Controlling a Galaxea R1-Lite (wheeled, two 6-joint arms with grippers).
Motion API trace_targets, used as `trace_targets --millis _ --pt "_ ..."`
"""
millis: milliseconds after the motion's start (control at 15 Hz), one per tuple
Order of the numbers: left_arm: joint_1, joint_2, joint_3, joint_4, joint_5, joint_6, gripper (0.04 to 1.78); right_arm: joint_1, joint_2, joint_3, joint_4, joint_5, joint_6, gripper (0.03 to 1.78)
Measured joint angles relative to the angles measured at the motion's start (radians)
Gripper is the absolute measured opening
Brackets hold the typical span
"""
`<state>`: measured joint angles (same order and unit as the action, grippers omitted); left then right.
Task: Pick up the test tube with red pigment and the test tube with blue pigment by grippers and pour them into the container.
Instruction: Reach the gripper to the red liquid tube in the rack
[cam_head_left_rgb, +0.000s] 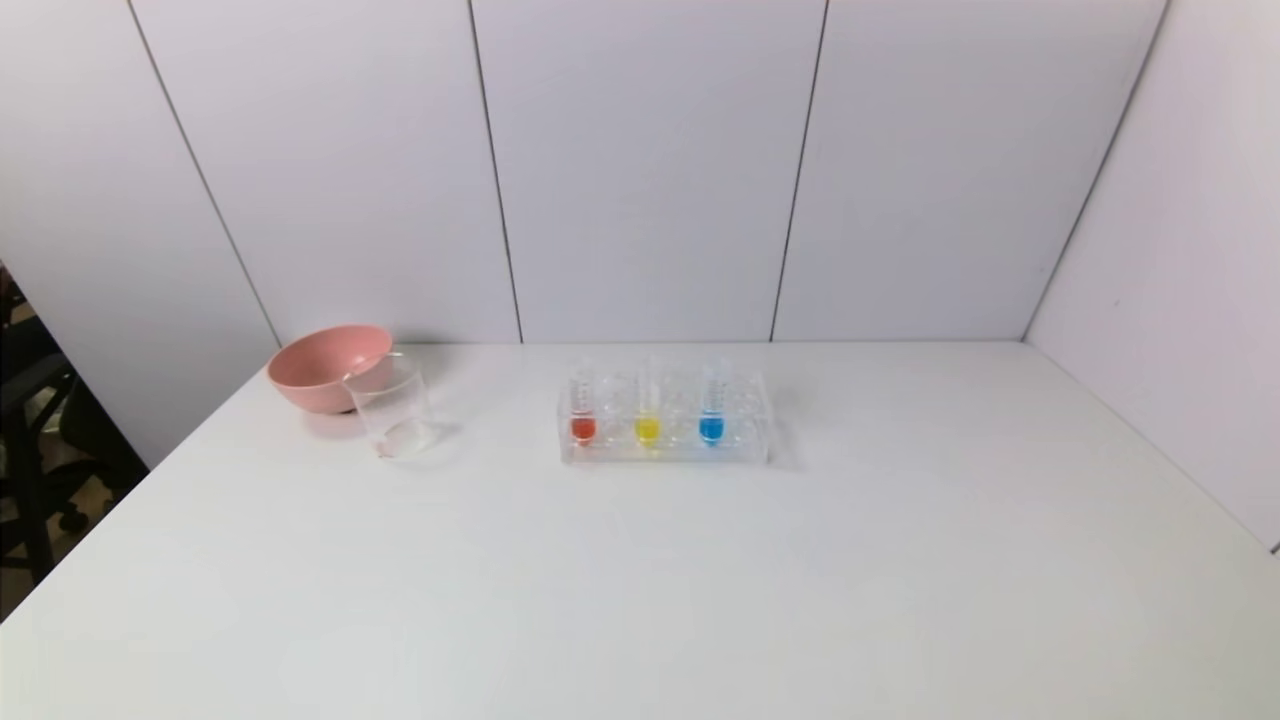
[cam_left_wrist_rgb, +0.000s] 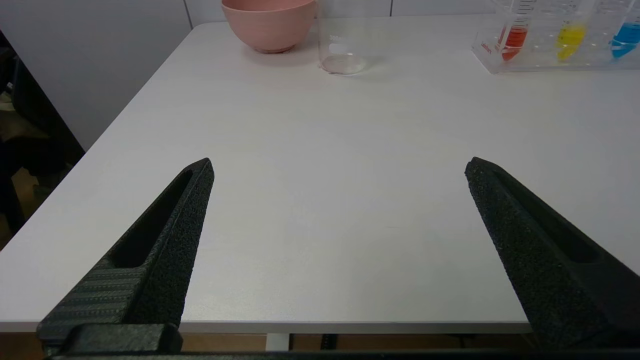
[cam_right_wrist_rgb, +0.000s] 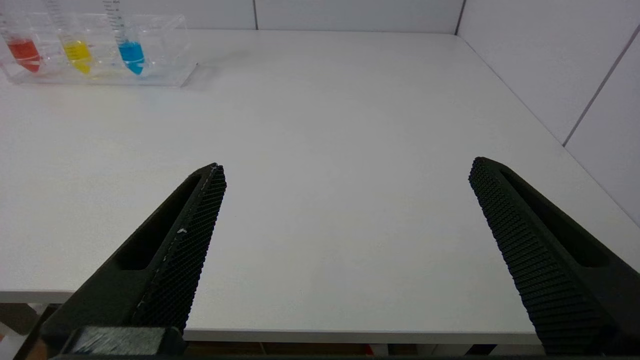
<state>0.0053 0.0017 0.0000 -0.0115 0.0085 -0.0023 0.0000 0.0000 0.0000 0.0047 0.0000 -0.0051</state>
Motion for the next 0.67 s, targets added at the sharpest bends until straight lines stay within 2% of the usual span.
trace_targets --millis 667 --pt "0.000 0.000 0.000 0.001 -0.001 0.004 1.76 0.000 0.000 0.000 0.000 0.000 0.000 1.78"
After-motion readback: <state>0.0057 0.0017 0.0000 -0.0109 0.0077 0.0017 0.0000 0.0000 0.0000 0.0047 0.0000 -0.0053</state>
